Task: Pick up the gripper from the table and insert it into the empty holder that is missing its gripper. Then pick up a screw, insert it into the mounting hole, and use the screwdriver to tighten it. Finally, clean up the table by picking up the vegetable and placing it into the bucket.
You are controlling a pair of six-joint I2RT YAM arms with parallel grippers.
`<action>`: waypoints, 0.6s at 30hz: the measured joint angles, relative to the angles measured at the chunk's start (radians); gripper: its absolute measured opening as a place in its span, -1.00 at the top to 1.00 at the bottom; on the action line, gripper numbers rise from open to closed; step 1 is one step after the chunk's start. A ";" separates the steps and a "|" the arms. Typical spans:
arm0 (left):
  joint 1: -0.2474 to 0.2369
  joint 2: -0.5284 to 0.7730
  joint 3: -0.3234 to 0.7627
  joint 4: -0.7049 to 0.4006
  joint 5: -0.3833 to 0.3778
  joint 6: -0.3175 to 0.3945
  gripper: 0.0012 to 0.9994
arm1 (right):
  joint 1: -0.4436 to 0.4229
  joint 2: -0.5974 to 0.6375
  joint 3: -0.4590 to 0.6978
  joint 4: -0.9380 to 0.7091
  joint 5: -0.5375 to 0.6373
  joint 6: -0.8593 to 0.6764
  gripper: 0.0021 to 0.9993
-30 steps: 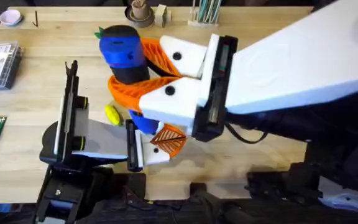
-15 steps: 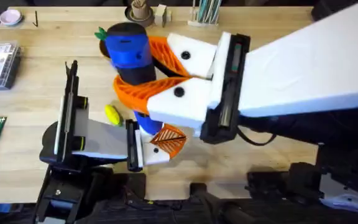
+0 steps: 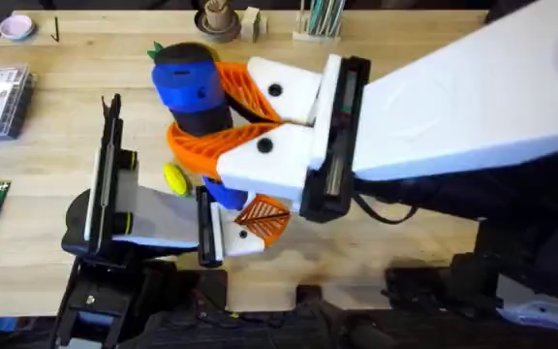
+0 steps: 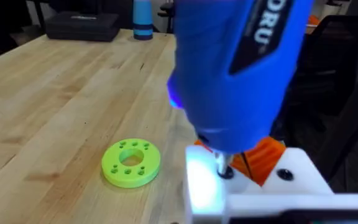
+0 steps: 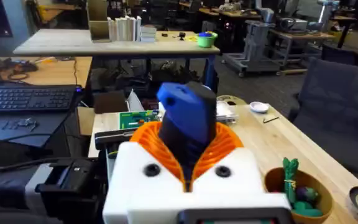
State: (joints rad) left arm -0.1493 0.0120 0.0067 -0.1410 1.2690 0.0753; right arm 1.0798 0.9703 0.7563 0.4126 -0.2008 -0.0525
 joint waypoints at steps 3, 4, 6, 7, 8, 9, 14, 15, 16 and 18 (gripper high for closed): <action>0.000 0.000 0.000 0.000 0.000 0.000 1.00 | 0.000 -0.005 0.000 -0.002 0.000 0.000 0.96; 0.000 0.000 0.000 0.000 0.000 0.000 1.00 | 0.000 -0.008 0.000 -0.003 -0.002 0.000 0.96; 0.000 0.000 0.000 0.000 0.000 0.000 1.00 | 0.000 -0.020 0.000 -0.009 -0.003 0.000 0.96; 0.000 0.000 0.000 0.000 0.000 0.000 1.00 | 0.000 -0.026 0.000 -0.013 -0.003 0.000 0.96; 0.000 0.000 0.000 0.000 0.000 0.000 1.00 | 0.000 -0.031 0.000 -0.017 -0.003 0.000 0.96; 0.000 0.000 0.000 0.000 0.000 0.000 1.00 | 0.000 -0.035 0.000 -0.019 -0.003 0.000 0.96; 0.000 0.000 0.000 0.000 0.000 0.000 1.00 | 0.000 -0.034 0.000 -0.024 -0.003 0.000 0.96; 0.000 0.000 0.000 0.000 0.000 0.000 1.00 | 0.000 -0.034 0.000 -0.024 -0.003 0.000 0.96; 0.000 0.000 0.000 0.000 0.000 0.000 1.00 | 0.000 -0.034 0.000 -0.022 -0.003 0.000 0.96; 0.000 0.000 0.000 0.000 0.000 0.000 1.00 | 0.000 -0.030 0.000 -0.016 -0.003 0.000 0.96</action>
State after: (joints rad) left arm -0.1493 0.0117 0.0063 -0.1410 1.2694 0.0753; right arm 1.0798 0.9404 0.7563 0.3961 -0.2039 -0.0524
